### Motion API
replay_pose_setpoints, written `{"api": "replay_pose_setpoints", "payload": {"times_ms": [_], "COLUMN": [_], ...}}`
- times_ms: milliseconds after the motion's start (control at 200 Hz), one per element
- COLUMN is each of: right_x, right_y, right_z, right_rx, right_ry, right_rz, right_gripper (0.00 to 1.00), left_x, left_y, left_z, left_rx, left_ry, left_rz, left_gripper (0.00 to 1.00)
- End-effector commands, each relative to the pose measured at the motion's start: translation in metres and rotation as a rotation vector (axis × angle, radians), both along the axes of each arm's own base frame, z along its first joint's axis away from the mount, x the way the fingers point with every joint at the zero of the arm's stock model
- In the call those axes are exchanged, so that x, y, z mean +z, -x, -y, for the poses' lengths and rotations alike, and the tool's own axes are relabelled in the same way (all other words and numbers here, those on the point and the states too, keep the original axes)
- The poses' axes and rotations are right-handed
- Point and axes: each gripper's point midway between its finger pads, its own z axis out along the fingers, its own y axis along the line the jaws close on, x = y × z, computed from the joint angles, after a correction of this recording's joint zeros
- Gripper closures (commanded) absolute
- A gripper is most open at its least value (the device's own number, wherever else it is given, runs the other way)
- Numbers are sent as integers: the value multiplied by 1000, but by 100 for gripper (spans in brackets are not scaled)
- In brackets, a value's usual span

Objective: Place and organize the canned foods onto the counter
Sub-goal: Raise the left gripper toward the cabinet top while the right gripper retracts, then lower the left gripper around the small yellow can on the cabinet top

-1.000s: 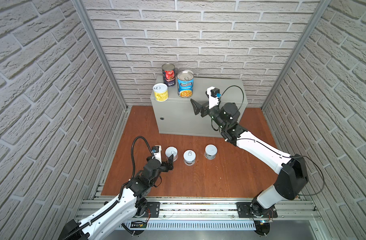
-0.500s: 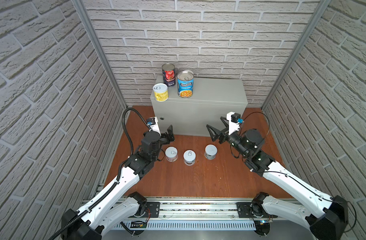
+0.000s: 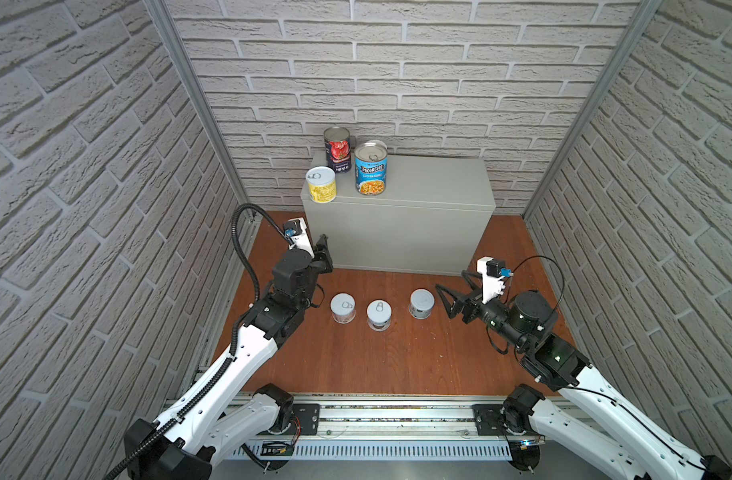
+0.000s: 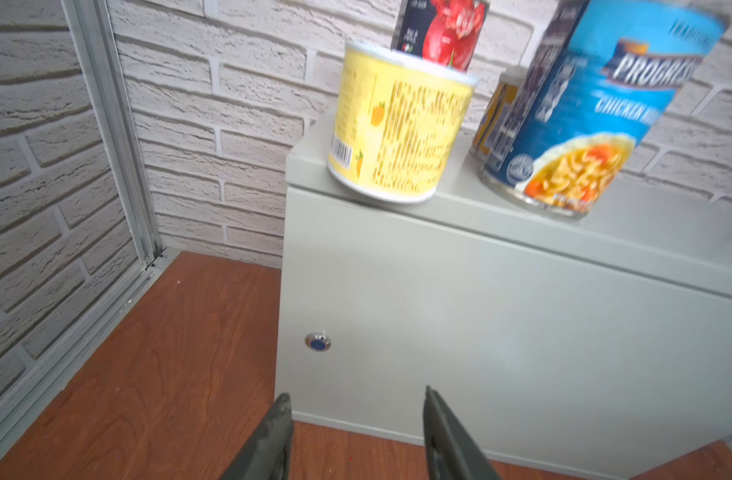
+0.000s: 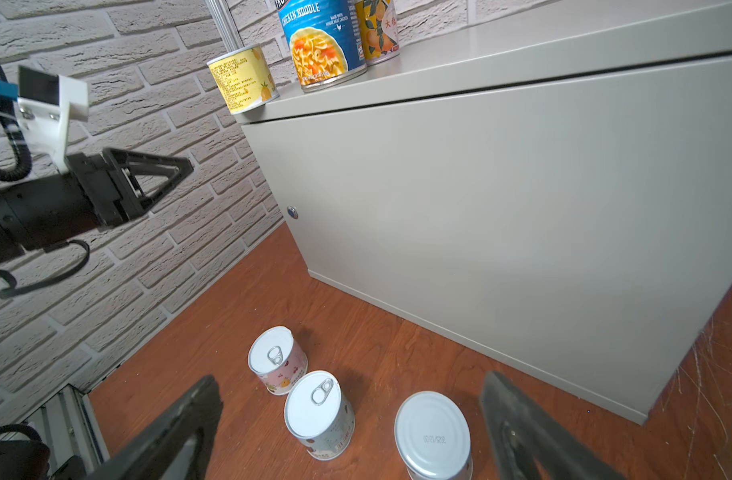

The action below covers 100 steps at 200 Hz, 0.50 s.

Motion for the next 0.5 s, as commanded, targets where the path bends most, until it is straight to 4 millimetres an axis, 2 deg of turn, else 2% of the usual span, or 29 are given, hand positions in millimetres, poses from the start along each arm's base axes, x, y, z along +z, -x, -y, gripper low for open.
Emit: {"api": "replay_pose_setpoints", "payload": {"times_ms": [0, 145, 245, 360, 495], "right_x": [-9, -17, -15, -10, -6], "right_y": [2, 0, 2, 5, 9], "right_z": [3, 5, 7, 15, 24], "right_rx": [-15, -31, -34, -54, -81], "right_ry": [2, 11, 32, 53, 66], "right_rz": [-30, -48, -43, -27, -14], "right_gripper": [2, 2, 2, 2, 2], "left_x": [47, 60, 65, 60, 54], "left_y": [-10, -32, -41, -50, -59], "left_z": [-7, -5, 0, 0, 2], "left_rx": [5, -22, -42, -36, -45], "left_ry": [3, -2, -13, -25, -25], "left_rz": [76, 36, 34, 4, -14], "left_gripper": [55, 63, 64, 69, 69]}}
